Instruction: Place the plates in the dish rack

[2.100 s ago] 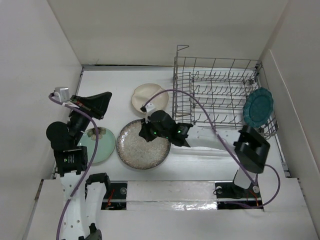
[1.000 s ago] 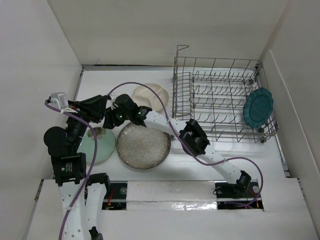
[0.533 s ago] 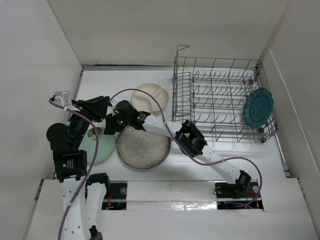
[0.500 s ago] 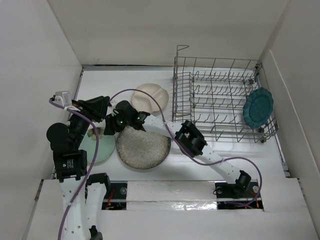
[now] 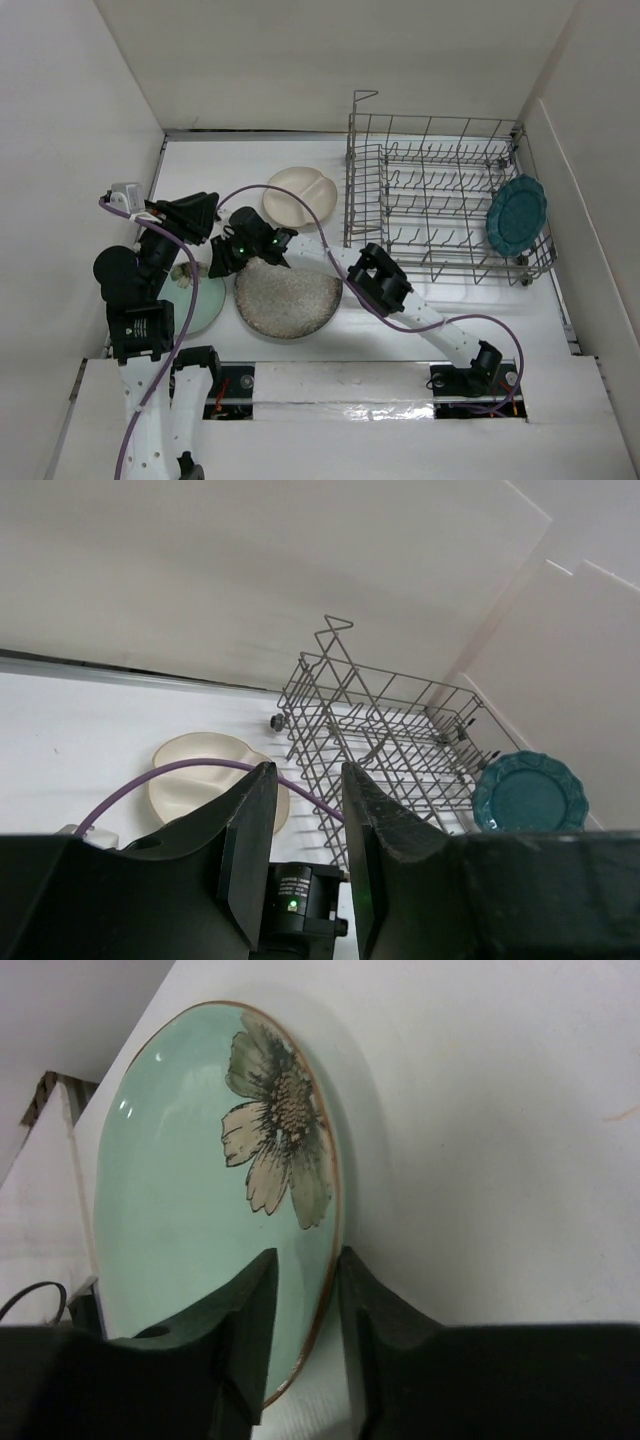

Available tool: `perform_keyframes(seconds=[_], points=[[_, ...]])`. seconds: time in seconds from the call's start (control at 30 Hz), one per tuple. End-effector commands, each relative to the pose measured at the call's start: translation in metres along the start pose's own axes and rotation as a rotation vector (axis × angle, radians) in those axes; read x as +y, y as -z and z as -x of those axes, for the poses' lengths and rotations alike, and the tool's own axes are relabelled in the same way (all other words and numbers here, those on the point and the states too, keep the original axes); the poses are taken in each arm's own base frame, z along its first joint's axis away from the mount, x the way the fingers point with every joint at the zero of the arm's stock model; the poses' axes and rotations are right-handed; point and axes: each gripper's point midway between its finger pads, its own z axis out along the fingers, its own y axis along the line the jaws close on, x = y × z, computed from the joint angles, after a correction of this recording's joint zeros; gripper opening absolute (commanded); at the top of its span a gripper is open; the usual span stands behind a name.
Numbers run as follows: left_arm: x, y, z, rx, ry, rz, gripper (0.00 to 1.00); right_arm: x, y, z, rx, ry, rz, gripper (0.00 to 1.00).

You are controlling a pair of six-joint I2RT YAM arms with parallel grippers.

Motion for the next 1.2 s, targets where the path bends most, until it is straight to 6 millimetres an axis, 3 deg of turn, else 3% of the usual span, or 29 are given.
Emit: perform_keyframes(seconds=[0.0, 0.17, 0.27, 0.4, 0.43, 0.53, 0.57, 0.67, 0.8, 0.93, 1.0, 1.03, 1.1, 1.17], points=[[-0.008, 0.003, 0.014, -0.046, -0.044, -0.016, 0.29, 0.003, -0.011, -0.032, 0.070, -0.052, 0.058, 0.31], [-0.006, 0.002, 0.014, -0.046, -0.046, -0.007, 0.29, 0.012, -0.008, -0.022, 0.041, -0.050, 0.086, 0.09], [-0.003, 0.001, 0.013, -0.048, -0.041, 0.003, 0.29, 0.027, -0.005, -0.008, 0.005, -0.025, 0.100, 0.00], [-0.003, -0.001, 0.011, -0.048, -0.027, -0.007, 0.29, 0.054, 0.007, 0.021, -0.054, -0.008, 0.151, 0.00], [-0.004, -0.001, 0.013, -0.055, -0.026, -0.012, 0.29, 0.073, 0.017, 0.042, -0.109, 0.008, 0.197, 0.00], [-0.006, -0.003, 0.015, -0.057, -0.021, -0.020, 0.29, 0.102, 0.035, 0.070, -0.187, 0.017, 0.262, 0.00], [-0.008, -0.003, 0.017, -0.059, -0.023, -0.023, 0.29, 0.120, 0.049, 0.087, -0.225, 0.033, 0.292, 0.00], [-0.013, -0.001, 0.024, -0.073, -0.026, -0.031, 0.29, 0.151, 0.076, 0.116, -0.309, 0.046, 0.345, 0.00], [-0.022, 0.000, 0.032, -0.083, -0.019, -0.053, 0.29, 0.172, 0.101, 0.143, -0.397, 0.054, 0.359, 0.00], [-0.028, 0.004, 0.038, -0.096, -0.021, -0.061, 0.29, 0.181, 0.118, 0.154, -0.443, 0.040, 0.355, 0.00], [-0.030, 0.005, 0.042, -0.102, -0.029, -0.058, 0.29, 0.165, 0.122, 0.156, -0.457, 0.019, 0.321, 0.00], [-0.031, 0.005, 0.041, -0.096, -0.028, -0.061, 0.29, 0.173, 0.131, 0.160, -0.471, 0.013, 0.340, 0.00], [-0.031, 0.006, 0.043, -0.103, -0.032, -0.052, 0.29, 0.156, 0.138, 0.163, -0.480, -0.017, 0.320, 0.00], [-0.033, 0.007, 0.045, -0.107, -0.031, -0.055, 0.29, 0.161, 0.153, 0.170, -0.507, -0.029, 0.338, 0.00]])
